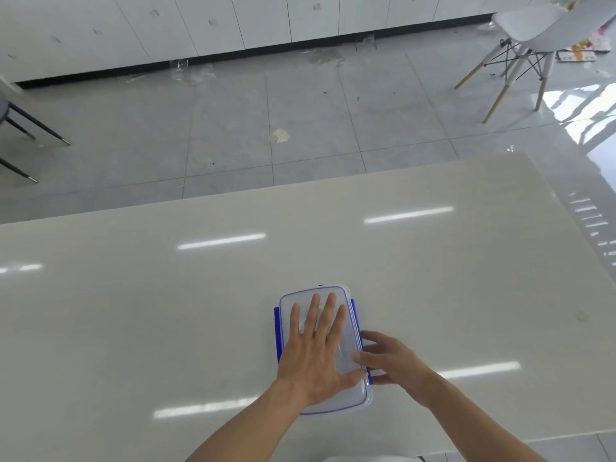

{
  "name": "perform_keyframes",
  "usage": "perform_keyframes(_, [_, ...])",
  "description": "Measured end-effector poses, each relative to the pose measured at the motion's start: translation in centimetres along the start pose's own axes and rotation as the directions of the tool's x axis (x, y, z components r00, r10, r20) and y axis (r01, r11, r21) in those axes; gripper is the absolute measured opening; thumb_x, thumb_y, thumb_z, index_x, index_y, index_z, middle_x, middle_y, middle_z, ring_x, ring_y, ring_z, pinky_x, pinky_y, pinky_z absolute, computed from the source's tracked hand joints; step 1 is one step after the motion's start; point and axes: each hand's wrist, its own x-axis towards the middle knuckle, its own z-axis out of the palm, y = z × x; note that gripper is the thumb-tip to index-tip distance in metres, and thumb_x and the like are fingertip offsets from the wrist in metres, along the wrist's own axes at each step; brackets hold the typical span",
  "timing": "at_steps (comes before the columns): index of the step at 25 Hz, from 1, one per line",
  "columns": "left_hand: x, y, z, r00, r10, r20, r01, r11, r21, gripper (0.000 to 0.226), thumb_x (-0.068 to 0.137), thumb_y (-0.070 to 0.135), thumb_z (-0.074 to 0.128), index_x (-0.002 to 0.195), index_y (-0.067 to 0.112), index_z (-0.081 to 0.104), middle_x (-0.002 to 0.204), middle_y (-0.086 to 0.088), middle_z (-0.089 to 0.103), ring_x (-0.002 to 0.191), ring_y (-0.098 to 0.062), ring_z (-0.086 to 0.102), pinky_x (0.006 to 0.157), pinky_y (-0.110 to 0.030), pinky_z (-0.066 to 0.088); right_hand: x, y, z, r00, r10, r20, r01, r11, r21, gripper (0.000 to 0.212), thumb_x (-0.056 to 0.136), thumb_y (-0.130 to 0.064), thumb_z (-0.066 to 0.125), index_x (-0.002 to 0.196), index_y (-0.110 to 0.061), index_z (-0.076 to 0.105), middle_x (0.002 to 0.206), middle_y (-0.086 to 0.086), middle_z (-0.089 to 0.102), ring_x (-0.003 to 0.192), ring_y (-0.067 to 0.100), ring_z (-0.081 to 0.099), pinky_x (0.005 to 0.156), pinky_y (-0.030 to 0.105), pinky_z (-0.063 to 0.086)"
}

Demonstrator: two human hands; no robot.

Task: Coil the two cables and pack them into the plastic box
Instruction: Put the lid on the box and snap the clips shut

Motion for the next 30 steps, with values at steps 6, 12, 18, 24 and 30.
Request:
perform_keyframes(6, [0.0, -0.1, 0.3, 1.000, 0.014, -0.005, -0.014, 1.000, 0.019, 0.108, 0.079, 0.087, 0.025, 0.158, 0.015, 0.009, 0.168, -0.010, -0.003, 0.153, -0.035, -0.008, 0.116, -0.067, 0.012, 1.3, 0.2, -0.3, 1.000, 0.015, -0.022, -0.016, 0.999, -0.047, 0.066, 0.076, -0.021, 0.085, 0.134, -0.025, 0.052, 0.111, 0.005, 0.071, 0.096, 0.023, 0.073, 0.083, 0.045, 0.062])
perform_keyframes(12, [0.1, -0.2, 0.0, 1.000, 0.021, -0.009, -0.021, 0.999, 0.026, 0.108, 0.079, 0.087, 0.022, 0.158, 0.014, 0.011, 0.168, -0.011, -0.003, 0.153, -0.035, -0.007, 0.116, -0.067, 0.012, 1.7, 0.2, -0.5, 0.996, -0.005, -0.092, -0.011, 0.986, -0.165, 0.075, 0.066, -0.031, 0.089, 0.130, -0.034, 0.051, 0.106, 0.000, 0.067, 0.083, 0.017, 0.074, 0.062, 0.032, 0.063])
perform_keyframes(18, [0.1, -0.1, -0.1, 1.000, 0.019, -0.001, -0.019, 1.000, 0.022, 0.109, 0.079, 0.089, 0.022, 0.158, 0.014, 0.011, 0.167, -0.012, -0.002, 0.153, -0.036, -0.007, 0.115, -0.067, 0.012, 1.9, -1.4, 1.3, 0.976, -0.091, -0.200, -0.020, 0.870, -0.493, 0.073, 0.074, -0.033, 0.083, 0.135, -0.032, 0.044, 0.101, -0.015, 0.059, 0.082, 0.015, 0.069, 0.056, 0.026, 0.062])
perform_keyframes(24, [0.1, -0.2, 0.3, 0.999, 0.035, -0.017, -0.035, 0.999, -0.005, 0.108, 0.080, 0.087, 0.018, 0.158, 0.013, 0.007, 0.168, -0.012, -0.003, 0.153, -0.036, -0.007, 0.114, -0.068, 0.014, 1.5, -0.7, 3.0, 0.906, -0.292, -0.307, -0.066, 0.618, -0.783, 0.050, 0.082, -0.051, 0.064, 0.124, -0.028, 0.050, 0.097, -0.008, 0.063, 0.080, 0.015, 0.063, 0.071, 0.029, 0.058])
perform_keyframes(30, [0.2, -0.2, 0.3, 0.999, 0.035, -0.016, -0.035, 0.999, -0.008, 0.107, 0.081, 0.086, 0.016, 0.158, 0.014, 0.005, 0.167, -0.012, -0.006, 0.153, -0.037, -0.008, 0.115, -0.068, 0.014, 2.1, 0.4, 3.2, 0.873, -0.344, -0.347, -0.052, 0.640, -0.767, 0.052, 0.087, -0.054, 0.059, 0.131, -0.031, 0.046, 0.093, -0.011, 0.059, 0.075, 0.014, 0.060, 0.060, 0.021, 0.047])
